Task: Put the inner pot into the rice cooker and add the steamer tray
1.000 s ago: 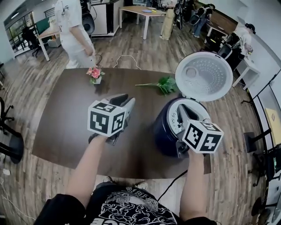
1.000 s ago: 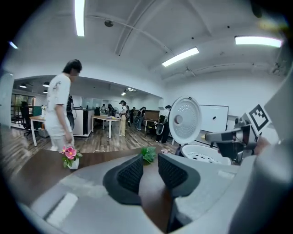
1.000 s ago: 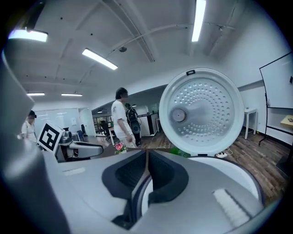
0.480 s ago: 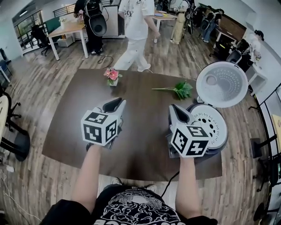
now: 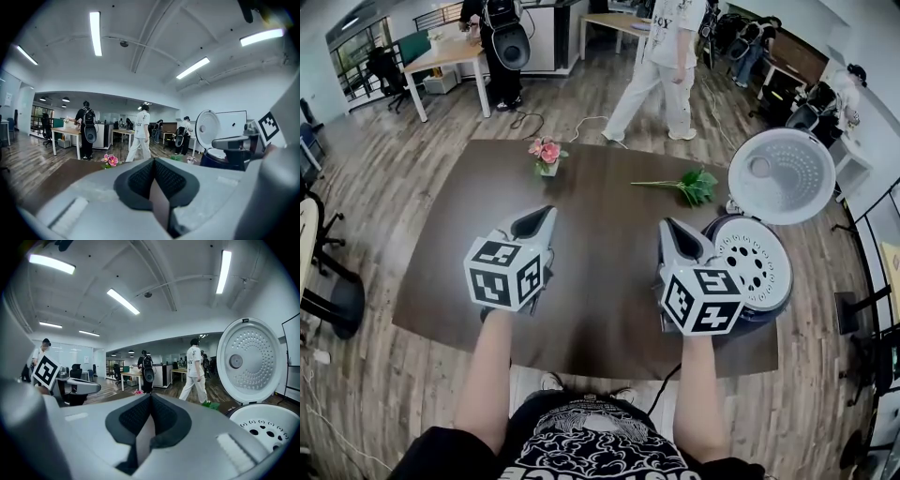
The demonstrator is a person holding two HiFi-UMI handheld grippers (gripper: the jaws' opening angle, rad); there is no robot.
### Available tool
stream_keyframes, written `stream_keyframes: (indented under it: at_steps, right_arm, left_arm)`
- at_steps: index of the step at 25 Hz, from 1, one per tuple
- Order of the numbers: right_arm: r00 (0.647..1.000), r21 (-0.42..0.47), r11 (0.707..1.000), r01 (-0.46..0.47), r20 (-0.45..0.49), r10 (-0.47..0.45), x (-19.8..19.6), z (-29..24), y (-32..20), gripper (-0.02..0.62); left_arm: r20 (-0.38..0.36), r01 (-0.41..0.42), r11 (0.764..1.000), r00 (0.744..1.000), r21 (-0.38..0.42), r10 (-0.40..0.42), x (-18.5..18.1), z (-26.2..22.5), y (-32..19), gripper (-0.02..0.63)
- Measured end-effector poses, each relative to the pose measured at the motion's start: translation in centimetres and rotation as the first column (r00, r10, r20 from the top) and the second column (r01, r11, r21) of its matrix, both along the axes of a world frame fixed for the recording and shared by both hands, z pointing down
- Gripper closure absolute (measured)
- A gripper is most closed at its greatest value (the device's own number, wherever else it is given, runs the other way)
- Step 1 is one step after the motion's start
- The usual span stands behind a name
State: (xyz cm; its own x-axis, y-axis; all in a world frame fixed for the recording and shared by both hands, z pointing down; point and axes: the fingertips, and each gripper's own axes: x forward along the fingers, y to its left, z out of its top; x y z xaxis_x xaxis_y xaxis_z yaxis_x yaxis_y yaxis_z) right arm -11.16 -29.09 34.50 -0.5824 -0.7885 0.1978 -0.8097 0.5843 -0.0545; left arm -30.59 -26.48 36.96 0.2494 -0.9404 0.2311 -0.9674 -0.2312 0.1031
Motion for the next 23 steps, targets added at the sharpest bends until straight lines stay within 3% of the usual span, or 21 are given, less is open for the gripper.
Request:
stream_keyframes:
  at_steps: [23]
  right_arm:
    - [1.0, -0.006, 1.0, -0.009, 0.006, 0.009, 0.2, 0.0, -0.2, 0.597]
  left_arm:
    - [-0.023, -0.005, 1.0, 1.0, -0.005, 0.005, -0.7, -0.3, -0.4, 0.601]
